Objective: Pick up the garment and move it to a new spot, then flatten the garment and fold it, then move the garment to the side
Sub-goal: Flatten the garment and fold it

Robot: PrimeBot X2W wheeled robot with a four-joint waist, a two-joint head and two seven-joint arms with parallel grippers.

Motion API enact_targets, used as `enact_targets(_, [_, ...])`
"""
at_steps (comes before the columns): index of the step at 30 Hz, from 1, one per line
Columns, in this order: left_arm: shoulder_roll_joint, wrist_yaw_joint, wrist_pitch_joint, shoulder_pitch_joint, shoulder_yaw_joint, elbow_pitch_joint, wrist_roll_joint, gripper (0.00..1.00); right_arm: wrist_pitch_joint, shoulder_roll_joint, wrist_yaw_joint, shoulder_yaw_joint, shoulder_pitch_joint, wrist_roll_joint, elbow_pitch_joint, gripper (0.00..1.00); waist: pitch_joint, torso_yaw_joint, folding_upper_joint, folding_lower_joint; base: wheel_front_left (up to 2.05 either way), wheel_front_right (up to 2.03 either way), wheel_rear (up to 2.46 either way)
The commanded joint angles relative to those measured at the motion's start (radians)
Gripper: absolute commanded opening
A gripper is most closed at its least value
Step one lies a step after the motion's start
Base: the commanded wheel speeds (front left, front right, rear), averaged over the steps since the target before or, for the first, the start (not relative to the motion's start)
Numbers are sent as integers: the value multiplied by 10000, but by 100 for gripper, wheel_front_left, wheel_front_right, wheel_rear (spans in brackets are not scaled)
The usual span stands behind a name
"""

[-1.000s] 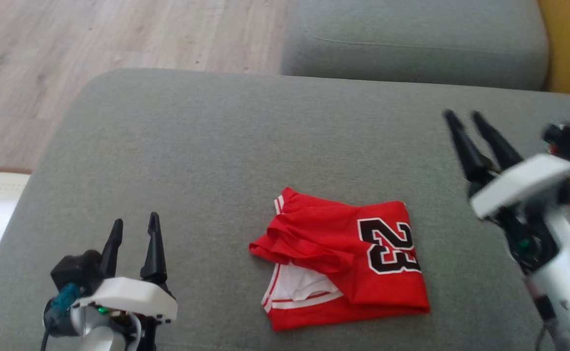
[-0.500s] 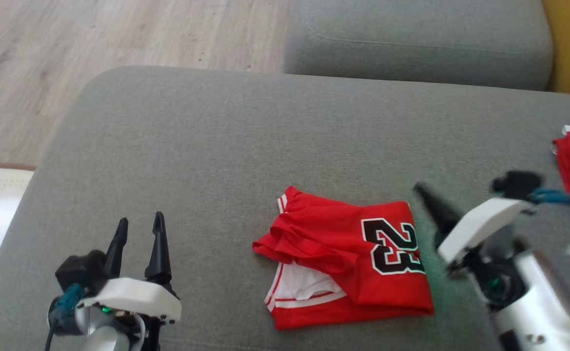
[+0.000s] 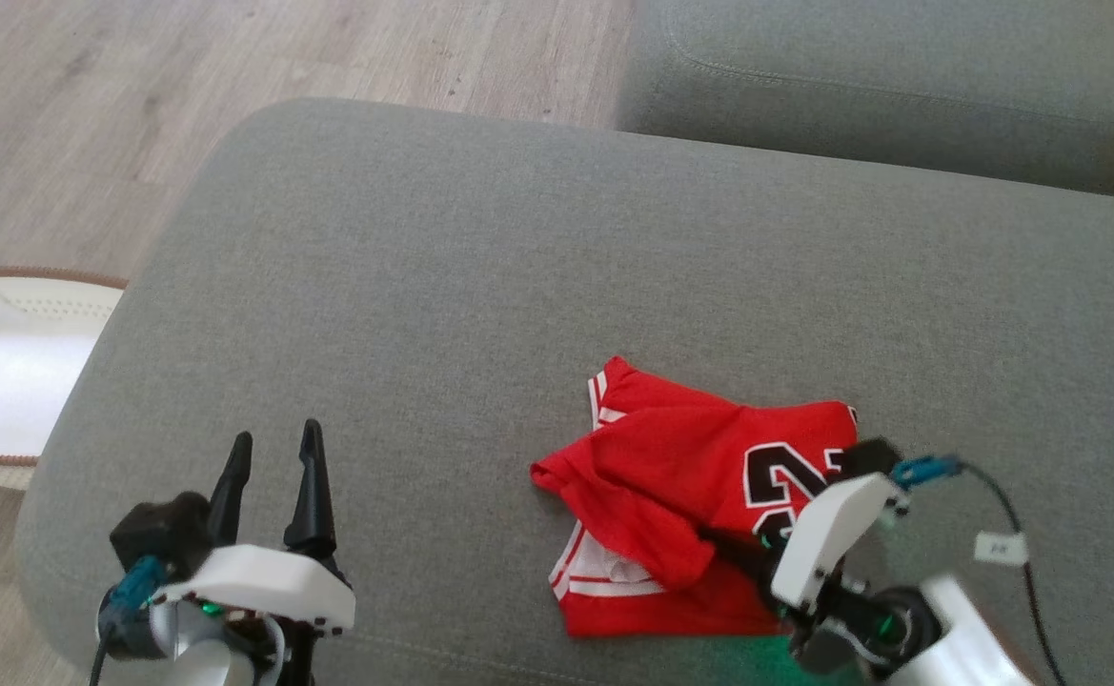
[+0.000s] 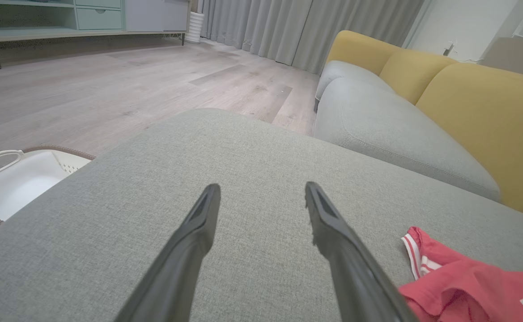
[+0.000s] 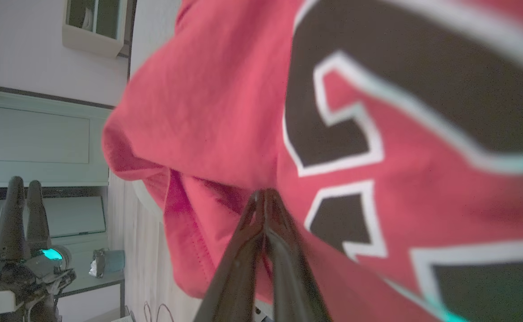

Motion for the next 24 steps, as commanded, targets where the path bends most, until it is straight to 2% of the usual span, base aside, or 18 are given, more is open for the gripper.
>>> enact_targets(1, [46, 7, -121, -410, 369, -299, 86, 100, 73, 153, -7, 337, -28, 183, -243, 0, 17, 20, 0, 0, 0, 0, 0])
enact_targets(4, [34, -11, -122, -443, 365, -252, 90, 100, 124, 188, -7, 1127, 145, 869, -382, 0, 31, 30, 0, 0, 0, 0, 0])
enact_targets(5, [35, -28, -122, -495, 356, -213, 90, 100, 38, 191, -7, 1934, 236, 1584, -651, 0, 40, -3, 0, 0, 0, 0, 0])
enact_targets(9, [29, -43, -122, -581, 350, -177, 107, 100, -424, 194, -7, 3182, 222, 3067, -1472, 0, 38, -124, 0, 0, 0, 0, 0])
enact_targets(12, [28, -32, -122, -574, 394, -205, 118, 100, -1066, 194, -7, 3441, -34, 3631, -2084, 0, 29, -286, 0, 0, 0, 0, 0])
enact_targets(16, [30, -22, -122, -507, 476, -282, 162, 100, -1727, 25, -7, 3022, -405, 3677, -3098, 0, -52, -649, 0, 0, 0, 0, 0])
enact_targets(17, [32, -27, -122, -496, 500, -308, 171, 100, -1836, -105, -7, 2873, -454, 3677, -3379, 26, -78, -731, 0, 0, 0, 0, 0])
enact_targets(18, [39, -34, -122, -485, 523, -335, 182, 100, -1921, -258, -7, 2733, -498, 3671, -3681, 40, -110, -820, 0, 0, 0, 0, 0])
enact_targets(19, [44, -45, -122, -469, 543, -362, 192, 100, -2020, -415, -7, 2564, -527, 3673, -3975, 48, -137, -912, 0, 0, 0, 0, 0])
enact_targets(20, [48, -55, -122, -455, 563, -395, 203, 100, -2133, -586, -7, 2377, -560, 3648, -4260, 82, -162, -1005, 0, 0, 0, 0, 0])
enact_targets(21, [48, -57, -122, -432, 588, -438, 223, 100, -2223, -770, -7, 2209, -596, 3598, -4531, 100, -201, -1106, 0, 0, 0, 0, 0])
enact_targets(24, [59, -74, -122, -369, 685, -602, 295, 100, -2633, -1365, -7, 1668, -696, 3237, -5289, 100, -278, -1401, 0, 0, 0, 0, 0])
